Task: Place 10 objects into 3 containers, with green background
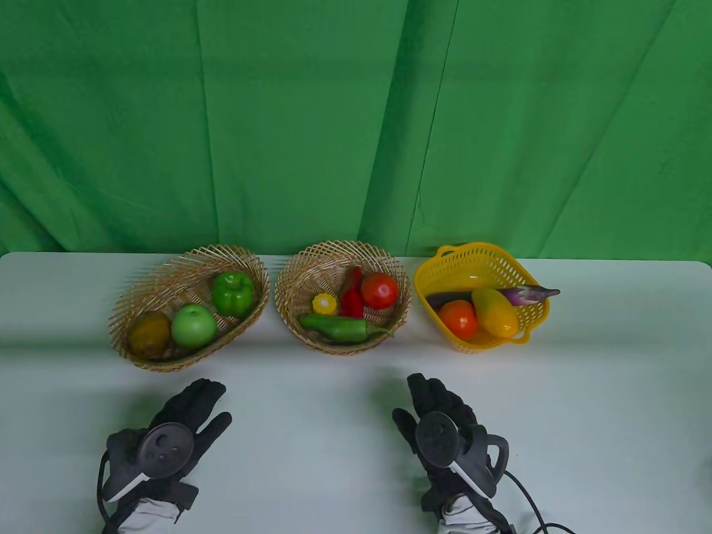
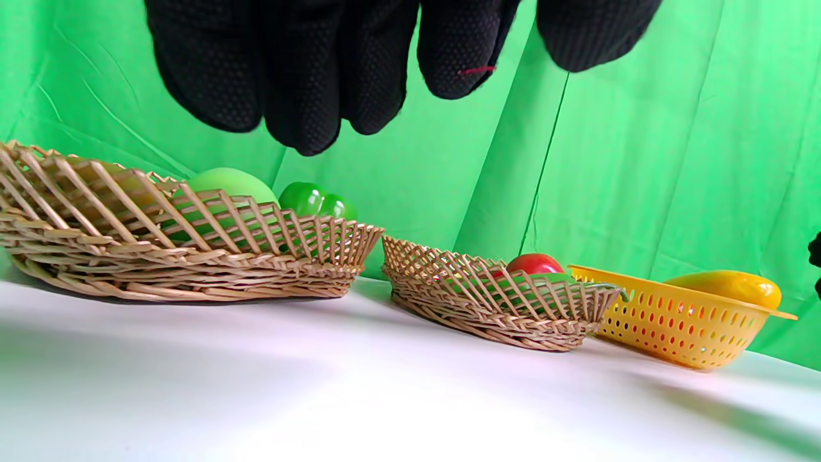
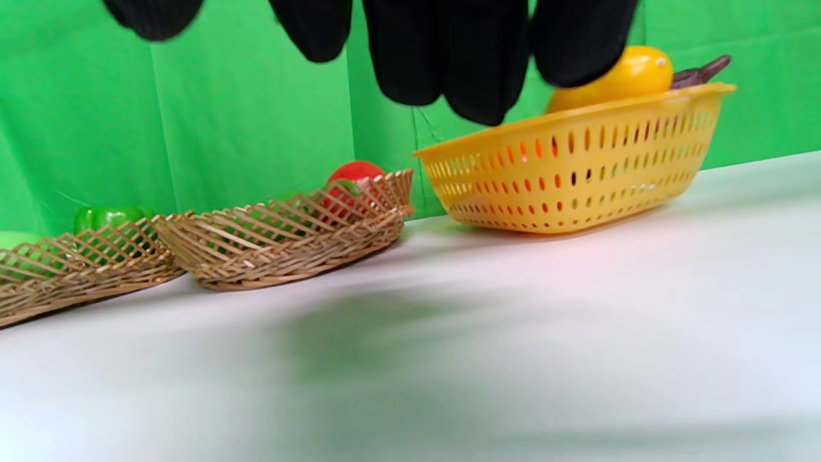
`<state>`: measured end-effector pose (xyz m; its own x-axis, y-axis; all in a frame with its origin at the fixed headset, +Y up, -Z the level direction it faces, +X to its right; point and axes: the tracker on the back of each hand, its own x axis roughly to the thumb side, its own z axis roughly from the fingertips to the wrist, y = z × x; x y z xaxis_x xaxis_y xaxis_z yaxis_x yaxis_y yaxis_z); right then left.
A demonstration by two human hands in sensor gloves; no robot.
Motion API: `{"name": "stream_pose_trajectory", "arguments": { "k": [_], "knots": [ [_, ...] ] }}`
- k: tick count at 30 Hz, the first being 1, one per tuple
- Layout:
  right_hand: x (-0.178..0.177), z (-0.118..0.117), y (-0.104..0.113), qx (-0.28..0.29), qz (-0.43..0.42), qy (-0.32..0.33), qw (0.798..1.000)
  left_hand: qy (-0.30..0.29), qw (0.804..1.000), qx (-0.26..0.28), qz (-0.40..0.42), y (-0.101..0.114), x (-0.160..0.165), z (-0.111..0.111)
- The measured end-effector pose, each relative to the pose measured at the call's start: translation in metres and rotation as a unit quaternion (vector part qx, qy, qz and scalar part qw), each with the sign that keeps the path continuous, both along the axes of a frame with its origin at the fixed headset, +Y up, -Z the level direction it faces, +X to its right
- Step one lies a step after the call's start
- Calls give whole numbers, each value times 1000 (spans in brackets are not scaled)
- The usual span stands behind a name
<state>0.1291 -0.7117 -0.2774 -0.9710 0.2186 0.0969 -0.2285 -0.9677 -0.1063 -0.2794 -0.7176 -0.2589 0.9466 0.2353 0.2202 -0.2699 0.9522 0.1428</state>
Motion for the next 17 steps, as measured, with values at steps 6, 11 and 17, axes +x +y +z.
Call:
{"name": "stream_pose_trajectory", "arguments": {
  "k": [6,11,17],
  "knots": [
    [2,2,-7,-7,7,2,1000,-1,1000,-13,-15,-6,2,-2],
    [7,2,-15,-20,15,-3,1000,0,1000,-18,-19,-9,3,-3],
    [11,1,-18,-25,17,-8,1000,0,1000,-19,-20,-9,3,-3]
  ]
}}
